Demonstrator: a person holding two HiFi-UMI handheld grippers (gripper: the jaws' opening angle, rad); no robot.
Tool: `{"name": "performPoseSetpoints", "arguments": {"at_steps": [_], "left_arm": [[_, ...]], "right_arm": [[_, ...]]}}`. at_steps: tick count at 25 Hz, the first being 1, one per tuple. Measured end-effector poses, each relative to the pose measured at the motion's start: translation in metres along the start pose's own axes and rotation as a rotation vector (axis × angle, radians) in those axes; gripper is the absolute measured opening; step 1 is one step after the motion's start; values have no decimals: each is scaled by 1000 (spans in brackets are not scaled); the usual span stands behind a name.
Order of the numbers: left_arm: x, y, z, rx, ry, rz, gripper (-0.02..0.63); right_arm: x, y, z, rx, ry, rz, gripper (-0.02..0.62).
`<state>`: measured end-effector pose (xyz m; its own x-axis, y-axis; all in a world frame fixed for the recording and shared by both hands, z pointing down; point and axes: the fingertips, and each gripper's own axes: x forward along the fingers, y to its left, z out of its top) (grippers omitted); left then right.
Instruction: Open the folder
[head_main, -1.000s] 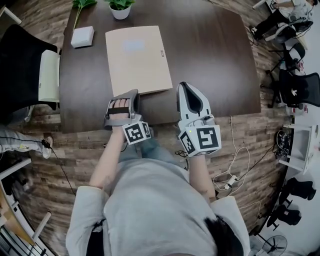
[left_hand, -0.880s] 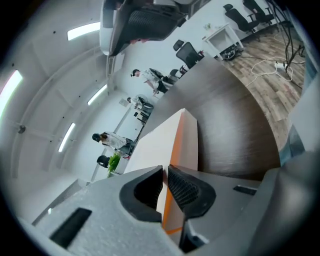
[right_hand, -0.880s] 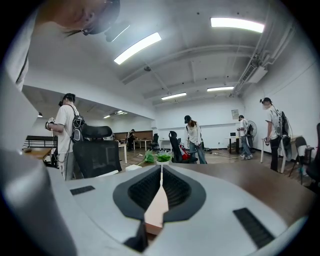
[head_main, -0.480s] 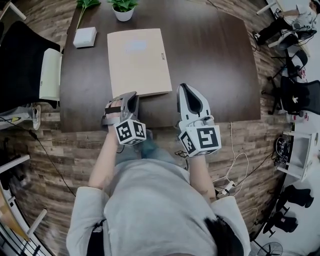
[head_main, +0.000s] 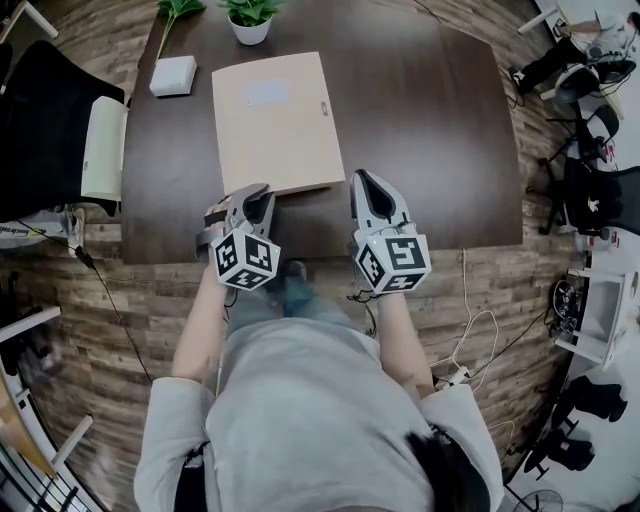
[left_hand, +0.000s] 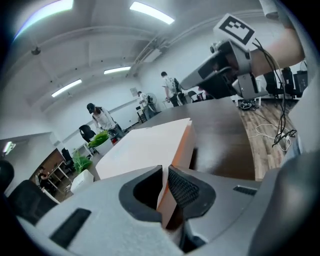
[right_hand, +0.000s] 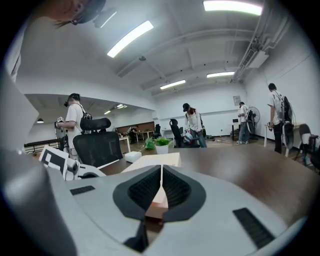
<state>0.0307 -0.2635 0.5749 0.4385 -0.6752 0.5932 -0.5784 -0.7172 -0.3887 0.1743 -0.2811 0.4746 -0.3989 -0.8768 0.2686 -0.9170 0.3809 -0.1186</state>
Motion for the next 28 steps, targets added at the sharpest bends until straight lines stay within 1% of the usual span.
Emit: {"name": "performPoseSetpoints", "arguments": {"at_steps": [3,6,15,18,23,28], "left_arm": [[0,-2,-2,22,11,-1,34],[-1,-2,-4,41,20,1,34],[0,-4,-9,52,31,-3,34],[-1,-5,-11,44,30,0,34],[-3,-4,-8,13,12,22,34],[-6,-2,-2,-39,-12,42,34]], "right_arm": [[13,-8,-33,5,73,17,16],[25,-12,-58,1,132,39,15],[46,-16,-106,-6,270,82,15],[46,-15,-113,-23,287,96,14],[46,-15,-115,-43,308,95,14],[45,-16,-114,-70,324,96,14]]}}
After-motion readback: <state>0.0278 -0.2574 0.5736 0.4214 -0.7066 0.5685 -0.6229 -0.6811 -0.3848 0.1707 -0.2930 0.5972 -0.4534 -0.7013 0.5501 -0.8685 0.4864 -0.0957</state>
